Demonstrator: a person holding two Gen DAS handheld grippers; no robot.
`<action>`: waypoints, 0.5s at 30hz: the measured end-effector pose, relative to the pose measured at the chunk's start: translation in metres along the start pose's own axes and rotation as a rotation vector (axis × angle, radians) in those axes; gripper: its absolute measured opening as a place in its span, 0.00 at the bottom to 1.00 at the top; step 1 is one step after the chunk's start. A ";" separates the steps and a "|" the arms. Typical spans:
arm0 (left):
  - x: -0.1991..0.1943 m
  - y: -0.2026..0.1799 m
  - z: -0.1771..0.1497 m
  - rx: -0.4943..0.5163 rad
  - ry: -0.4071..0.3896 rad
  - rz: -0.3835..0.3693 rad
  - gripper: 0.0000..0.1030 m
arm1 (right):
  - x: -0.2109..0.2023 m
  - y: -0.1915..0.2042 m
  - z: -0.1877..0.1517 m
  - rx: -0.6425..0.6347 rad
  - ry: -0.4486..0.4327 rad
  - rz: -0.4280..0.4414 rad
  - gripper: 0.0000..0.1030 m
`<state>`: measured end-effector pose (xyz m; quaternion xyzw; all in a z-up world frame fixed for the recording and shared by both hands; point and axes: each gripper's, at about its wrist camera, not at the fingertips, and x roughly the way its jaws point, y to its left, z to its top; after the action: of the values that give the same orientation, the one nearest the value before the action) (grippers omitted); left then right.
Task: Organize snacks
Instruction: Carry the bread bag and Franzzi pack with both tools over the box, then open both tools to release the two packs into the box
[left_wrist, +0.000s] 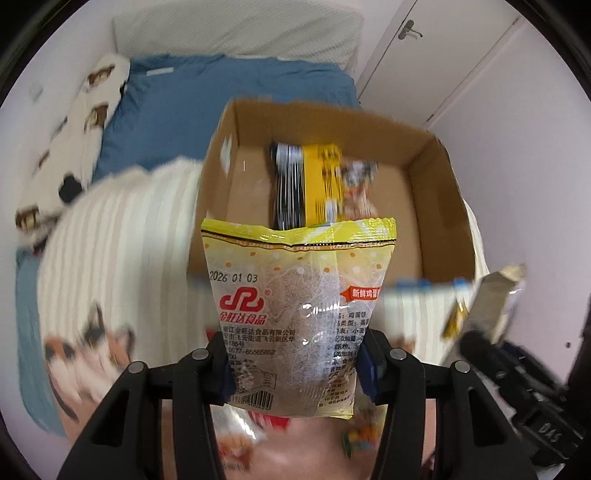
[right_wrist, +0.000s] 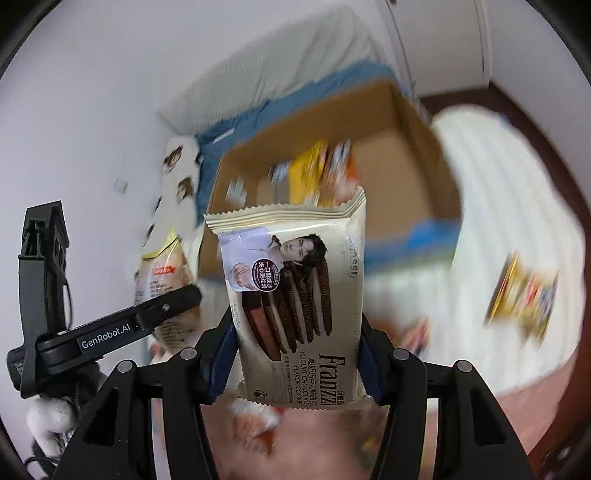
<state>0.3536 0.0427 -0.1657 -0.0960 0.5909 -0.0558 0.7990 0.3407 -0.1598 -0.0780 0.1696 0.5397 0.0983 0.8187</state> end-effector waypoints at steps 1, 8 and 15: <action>0.003 0.000 0.011 0.009 0.003 0.013 0.47 | 0.003 0.004 0.014 -0.007 -0.010 -0.016 0.58; 0.069 0.007 0.106 0.042 0.091 0.160 0.47 | 0.053 -0.008 0.120 -0.013 0.018 -0.132 0.58; 0.136 0.026 0.148 0.025 0.207 0.211 0.47 | 0.134 -0.033 0.170 -0.005 0.118 -0.235 0.58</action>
<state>0.5343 0.0538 -0.2569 -0.0170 0.6761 0.0116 0.7365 0.5495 -0.1735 -0.1438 0.0971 0.6030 0.0128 0.7917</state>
